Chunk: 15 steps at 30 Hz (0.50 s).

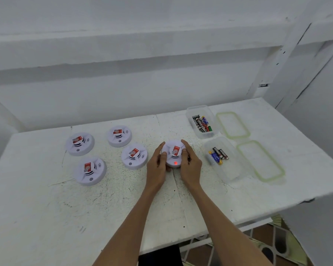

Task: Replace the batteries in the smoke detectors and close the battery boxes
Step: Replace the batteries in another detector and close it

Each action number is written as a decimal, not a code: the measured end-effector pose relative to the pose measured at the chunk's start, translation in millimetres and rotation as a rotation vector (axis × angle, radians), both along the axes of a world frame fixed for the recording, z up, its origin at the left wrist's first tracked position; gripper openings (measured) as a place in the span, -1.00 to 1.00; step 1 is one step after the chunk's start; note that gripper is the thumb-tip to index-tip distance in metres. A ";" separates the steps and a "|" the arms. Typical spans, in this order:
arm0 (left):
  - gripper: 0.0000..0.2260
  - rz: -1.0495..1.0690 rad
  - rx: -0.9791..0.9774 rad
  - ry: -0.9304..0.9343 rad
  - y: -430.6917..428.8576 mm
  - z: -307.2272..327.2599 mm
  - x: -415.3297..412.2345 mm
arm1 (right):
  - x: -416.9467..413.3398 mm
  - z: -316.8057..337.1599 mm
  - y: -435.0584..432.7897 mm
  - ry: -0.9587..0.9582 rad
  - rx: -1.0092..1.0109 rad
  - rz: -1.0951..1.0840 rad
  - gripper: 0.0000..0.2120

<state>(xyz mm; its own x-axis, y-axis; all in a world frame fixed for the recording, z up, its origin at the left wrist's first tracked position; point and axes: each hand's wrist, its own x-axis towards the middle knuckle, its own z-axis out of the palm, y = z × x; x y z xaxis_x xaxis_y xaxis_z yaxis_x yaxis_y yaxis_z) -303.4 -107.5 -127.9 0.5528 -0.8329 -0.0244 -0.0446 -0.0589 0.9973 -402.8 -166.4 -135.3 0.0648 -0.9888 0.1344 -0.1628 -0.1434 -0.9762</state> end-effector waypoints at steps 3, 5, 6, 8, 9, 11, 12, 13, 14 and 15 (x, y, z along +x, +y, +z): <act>-0.63 0.005 0.010 -0.001 -0.6 -0.1 0.0 | -0.6 1.2 0.6 -0.014 0.006 0.000 -0.68; -0.62 0.004 0.011 -0.009 -0.7 1.7 -0.6 | -1.0 2.1 0.9 -0.025 0.012 0.002 -0.67; -0.62 0.003 0.011 -0.011 -0.6 2.3 -0.9 | -1.1 2.1 1.0 -0.029 0.014 0.003 -0.67; -0.62 0.000 0.012 -0.017 -0.8 2.8 -0.6 | -0.6 2.2 1.3 -0.034 0.017 0.005 -0.68; -0.62 -0.001 0.009 -0.020 -0.9 2.8 -0.3 | -0.5 2.5 1.4 -0.031 0.014 0.004 -0.68; -0.62 -0.001 0.006 -0.022 -0.7 2.9 -0.1 | -0.3 3.1 1.2 -0.020 0.008 0.003 -0.68; -0.63 0.000 0.007 -0.023 -0.6 3.1 -0.2 | -0.5 2.9 1.0 -0.016 0.007 0.003 -0.68; -0.63 0.001 0.005 -0.026 -0.4 2.5 -0.1 | -0.6 3.1 1.0 -0.013 0.006 0.003 -0.68; -0.62 0.003 0.005 -0.028 -0.2 2.6 -0.1 | -0.8 3.0 1.3 -0.011 0.005 0.002 -0.68; -0.62 0.002 0.001 -0.025 -0.2 1.8 -0.1 | -1.0 3.1 1.6 -0.011 0.005 0.003 -0.68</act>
